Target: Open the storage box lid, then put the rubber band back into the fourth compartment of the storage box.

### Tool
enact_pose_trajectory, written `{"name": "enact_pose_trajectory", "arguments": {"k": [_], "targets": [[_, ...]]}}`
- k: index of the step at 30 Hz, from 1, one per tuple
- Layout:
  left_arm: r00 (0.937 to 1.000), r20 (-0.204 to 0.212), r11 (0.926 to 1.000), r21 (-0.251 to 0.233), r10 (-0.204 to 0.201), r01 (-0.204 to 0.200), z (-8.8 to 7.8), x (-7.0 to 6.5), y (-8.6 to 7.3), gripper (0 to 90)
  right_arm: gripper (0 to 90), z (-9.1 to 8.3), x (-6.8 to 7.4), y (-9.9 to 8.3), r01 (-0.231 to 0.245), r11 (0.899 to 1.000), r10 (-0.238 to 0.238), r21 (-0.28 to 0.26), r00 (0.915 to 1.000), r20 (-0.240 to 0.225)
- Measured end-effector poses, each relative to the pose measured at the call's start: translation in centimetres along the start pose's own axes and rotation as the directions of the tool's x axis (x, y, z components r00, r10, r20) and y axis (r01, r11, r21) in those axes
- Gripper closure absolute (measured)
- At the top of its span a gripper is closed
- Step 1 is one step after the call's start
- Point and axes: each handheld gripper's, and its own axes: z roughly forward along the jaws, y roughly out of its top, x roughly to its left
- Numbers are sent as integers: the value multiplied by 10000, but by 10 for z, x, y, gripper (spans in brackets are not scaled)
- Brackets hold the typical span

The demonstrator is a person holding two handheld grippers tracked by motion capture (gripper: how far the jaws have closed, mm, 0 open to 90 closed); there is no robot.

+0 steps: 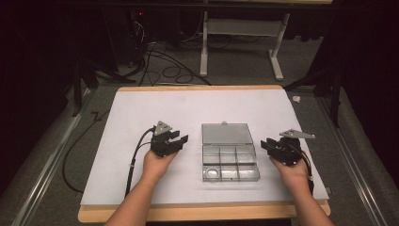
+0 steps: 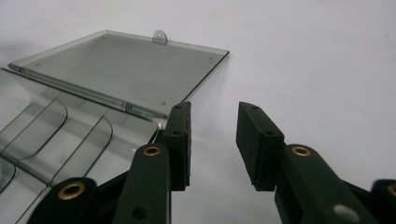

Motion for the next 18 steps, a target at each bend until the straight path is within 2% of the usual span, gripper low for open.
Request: {"name": "enact_pose_trajectory", "arguments": {"k": [5, 9, 12, 16, 18], "targets": [[10000, -34, 9995, 313, 84, -83, 15, -3, -5, 540, 647, 8, -2, 12, -276, 9996, 276, 76, 9996, -49], [9996, 20, 9992, 283, -282, 282, 25, -9, -9, 531, 630, 16, -3, 18, -388, 9988, 395, 289, 9990, -232], [9997, 17, 9987, 446, -257, 256, 33, -13, -16, 512, 618, 25, 0, 23, -485, 9978, 501, 459, 9981, -359], [9985, 36, 9975, 456, -548, 546, 39, -17, -20, 490, 598, 35, 5, 26, -327, 9976, 348, 617, 9988, -337], [9978, 46, 9964, 537, -666, 663, 43, -20, -23, 473, 573, 41, 8, 28, -441, 9970, 469, 630, 9980, -428]]}}
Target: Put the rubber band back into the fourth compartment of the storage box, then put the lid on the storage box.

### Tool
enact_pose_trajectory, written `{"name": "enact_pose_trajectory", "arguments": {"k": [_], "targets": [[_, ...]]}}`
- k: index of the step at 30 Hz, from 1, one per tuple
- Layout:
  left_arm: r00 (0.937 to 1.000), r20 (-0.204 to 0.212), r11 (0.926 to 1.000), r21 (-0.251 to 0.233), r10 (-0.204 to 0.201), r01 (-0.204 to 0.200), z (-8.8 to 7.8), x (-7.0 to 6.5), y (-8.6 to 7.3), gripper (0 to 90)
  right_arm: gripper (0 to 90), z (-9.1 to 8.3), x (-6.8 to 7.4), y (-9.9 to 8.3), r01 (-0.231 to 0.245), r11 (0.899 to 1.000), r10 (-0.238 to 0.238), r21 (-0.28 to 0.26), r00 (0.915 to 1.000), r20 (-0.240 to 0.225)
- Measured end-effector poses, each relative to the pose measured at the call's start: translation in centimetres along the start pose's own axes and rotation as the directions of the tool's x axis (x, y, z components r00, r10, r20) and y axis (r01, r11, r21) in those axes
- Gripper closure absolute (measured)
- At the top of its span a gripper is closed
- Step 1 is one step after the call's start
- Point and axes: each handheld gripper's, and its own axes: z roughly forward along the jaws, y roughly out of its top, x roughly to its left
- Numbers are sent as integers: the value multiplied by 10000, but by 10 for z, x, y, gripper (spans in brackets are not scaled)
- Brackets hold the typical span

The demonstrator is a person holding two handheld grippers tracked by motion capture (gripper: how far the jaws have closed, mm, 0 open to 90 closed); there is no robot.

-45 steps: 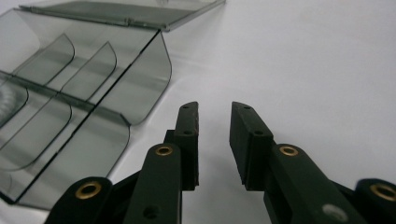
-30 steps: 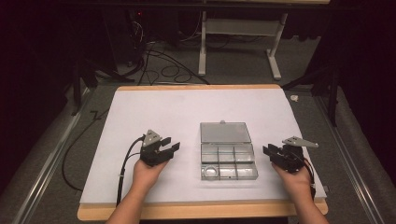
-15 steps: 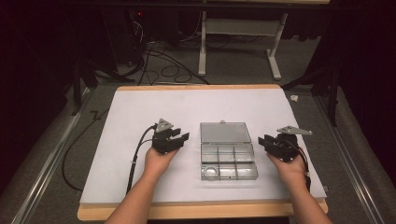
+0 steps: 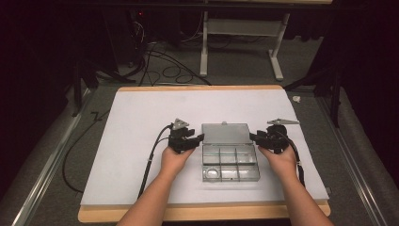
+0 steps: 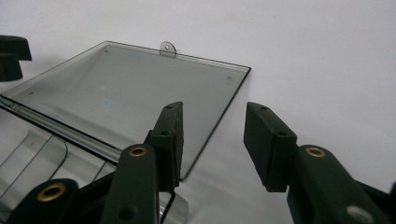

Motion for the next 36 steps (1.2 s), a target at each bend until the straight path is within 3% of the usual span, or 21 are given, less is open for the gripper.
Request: {"name": "enact_pose_trajectory", "arguments": {"k": [5, 7, 19, 25, 29, 34, 36], "targets": [[9999, -143, 9999, 80, -76, 78, 8, -5, -6, 427, 523, 8, 6, 3, -41, 9998, 41, 177, 10000, 14], [9993, -233, 9994, 169, -305, 309, 11, -4, -7, 413, 501, 10, 7, 4, -5, 9998, 4, 184, 10000, 76], [9947, -37, 9938, 440, -1024, 1025, 16, -5, -11, 368, 446, 22, 10, 1, -409, 9979, 405, 498, 9991, 80], [9873, -7, 9854, 604, -1591, 1589, 19, -5, -11, 358, 431, 27, 9, -1, -780, 9955, 795, 543, 9965, -261], [9852, -20, 9832, 638, -1712, 1710, 19, -7, -12, 350, 417, 29, 5, -3, -1205, 9911, 1240, 570, 9904, -617], [9849, -44, 9826, 686, -1729, 1728, 20, -6, -12, 349, 404, 30, 2, -4, -1369, 9888, 1417, 597, 9863, -848], [9817, -34, 9791, 717, -1905, 1903, 20, -6, -12, 341, 397, 31, -2, -5, -1681, 9833, 1751, 693, 9782, -1112]]}}
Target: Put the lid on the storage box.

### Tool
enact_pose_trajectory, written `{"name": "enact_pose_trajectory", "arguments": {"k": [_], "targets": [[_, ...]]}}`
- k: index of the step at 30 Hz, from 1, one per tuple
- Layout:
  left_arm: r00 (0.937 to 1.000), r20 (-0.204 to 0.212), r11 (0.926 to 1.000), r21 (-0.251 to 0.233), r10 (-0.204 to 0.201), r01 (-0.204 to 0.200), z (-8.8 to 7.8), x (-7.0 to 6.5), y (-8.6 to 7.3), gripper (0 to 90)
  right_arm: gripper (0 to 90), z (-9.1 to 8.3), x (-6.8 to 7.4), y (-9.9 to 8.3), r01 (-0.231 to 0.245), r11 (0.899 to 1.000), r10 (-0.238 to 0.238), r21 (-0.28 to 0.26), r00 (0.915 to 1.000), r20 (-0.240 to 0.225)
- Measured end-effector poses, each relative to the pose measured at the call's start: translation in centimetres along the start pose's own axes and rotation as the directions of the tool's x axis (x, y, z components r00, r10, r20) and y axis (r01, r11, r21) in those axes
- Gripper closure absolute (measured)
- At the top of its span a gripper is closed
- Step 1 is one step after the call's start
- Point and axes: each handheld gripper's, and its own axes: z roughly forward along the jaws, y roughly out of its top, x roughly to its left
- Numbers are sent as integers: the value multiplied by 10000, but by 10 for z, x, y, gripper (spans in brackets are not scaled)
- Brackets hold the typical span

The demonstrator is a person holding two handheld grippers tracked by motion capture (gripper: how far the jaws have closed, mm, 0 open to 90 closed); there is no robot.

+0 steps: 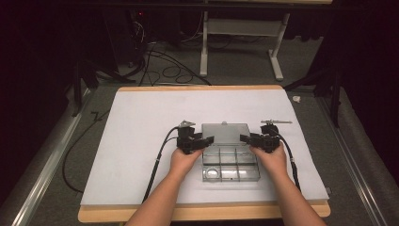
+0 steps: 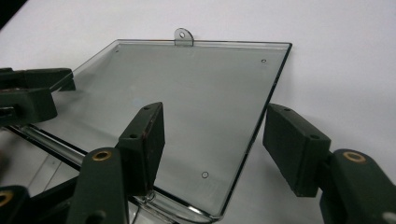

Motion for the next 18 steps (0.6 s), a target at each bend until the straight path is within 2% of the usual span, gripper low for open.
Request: {"name": "enact_pose_trajectory", "arguments": {"k": [3, 4, 6, 7, 13, 18], "targets": [[10000, 32, 9999, 51, -91, 91, 0, 1, 0, 340, 393, 1, -3, -1, -179, 9998, 177, -75, 9995, -267], [9999, 22, 9999, 58, -113, 113, 0, 1, 0, 338, 377, 2, -6, -1, -416, 9991, 416, 4, 9981, -449], [9997, 18, 9997, 68, -239, 238, 0, 2, 1, 338, 375, 3, -7, -1, -559, 9984, 562, 54, 9967, -585], [9995, 27, 9995, 93, -304, 304, 1, 2, 1, 338, 372, 6, -11, -2, -892, 9960, 898, 104, 9909, -1005], [9995, 37, 9994, 153, -300, 299, 0, 2, 2, 338, 369, 7, -9, -2, -899, 9959, 906, 114, 9907, -1019], [9996, 84, 9996, 106, -268, 267, 0, 2, 2, 343, 377, 6, -7, -1, -662, 9978, 661, 13, 9939, -886]]}}
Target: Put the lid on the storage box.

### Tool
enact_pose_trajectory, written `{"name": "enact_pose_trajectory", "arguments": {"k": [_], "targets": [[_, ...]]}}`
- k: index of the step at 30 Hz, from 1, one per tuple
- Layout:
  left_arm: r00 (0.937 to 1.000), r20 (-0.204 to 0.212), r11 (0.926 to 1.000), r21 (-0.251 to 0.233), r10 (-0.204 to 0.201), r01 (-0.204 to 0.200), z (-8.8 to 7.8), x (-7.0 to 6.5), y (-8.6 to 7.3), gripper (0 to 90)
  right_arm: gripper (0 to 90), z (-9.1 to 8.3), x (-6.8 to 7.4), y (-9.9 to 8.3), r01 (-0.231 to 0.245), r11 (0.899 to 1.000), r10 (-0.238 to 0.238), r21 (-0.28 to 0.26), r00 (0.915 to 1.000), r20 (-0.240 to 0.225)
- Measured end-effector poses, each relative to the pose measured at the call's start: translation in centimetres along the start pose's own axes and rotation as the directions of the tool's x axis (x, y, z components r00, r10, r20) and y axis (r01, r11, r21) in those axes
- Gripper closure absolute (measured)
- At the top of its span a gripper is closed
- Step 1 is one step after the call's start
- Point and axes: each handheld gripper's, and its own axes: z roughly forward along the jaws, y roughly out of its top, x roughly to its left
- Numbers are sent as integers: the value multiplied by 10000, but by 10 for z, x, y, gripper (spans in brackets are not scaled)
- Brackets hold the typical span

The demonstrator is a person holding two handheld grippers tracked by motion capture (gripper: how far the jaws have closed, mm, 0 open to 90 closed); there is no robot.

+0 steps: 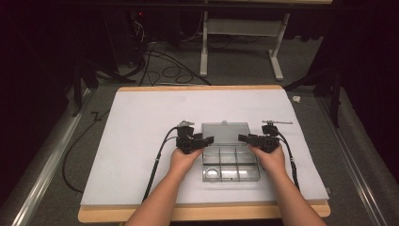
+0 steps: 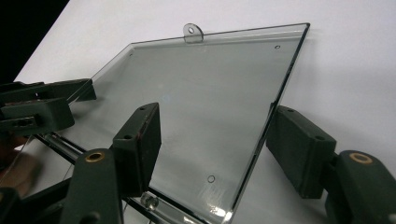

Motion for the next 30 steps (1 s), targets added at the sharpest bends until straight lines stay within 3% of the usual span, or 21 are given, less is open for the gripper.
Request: {"name": "enact_pose_trajectory", "arguments": {"k": [3, 10, 19, 29, 30], "targets": [[9993, 220, 9996, 58, -288, 287, -1, 0, 2, 387, 419, -2, 1, 1, 138, 9997, -138, -183, 9999, 14], [9995, 249, 9997, -181, 168, -164, -2, -5, 1, 421, 449, -6, 4, 2, 443, 9984, -436, -354, 9988, 206], [9966, 247, 9948, -667, 784, -766, -9, -10, 5, 556, 535, -15, 8, 4, 882, 9937, -855, -686, 9955, 407], [9881, 316, 9810, -1291, 1503, -1450, -20, -19, 9, 697, 622, -27, 17, 5, 1533, 9829, -1449, -1024, 9858, 854], [9798, 266, 9756, -1016, 1980, -1944, -24, -17, 10, 706, 629, -28, 18, 5, 1588, 9817, -1500, -1048, 9848, 873]]}}
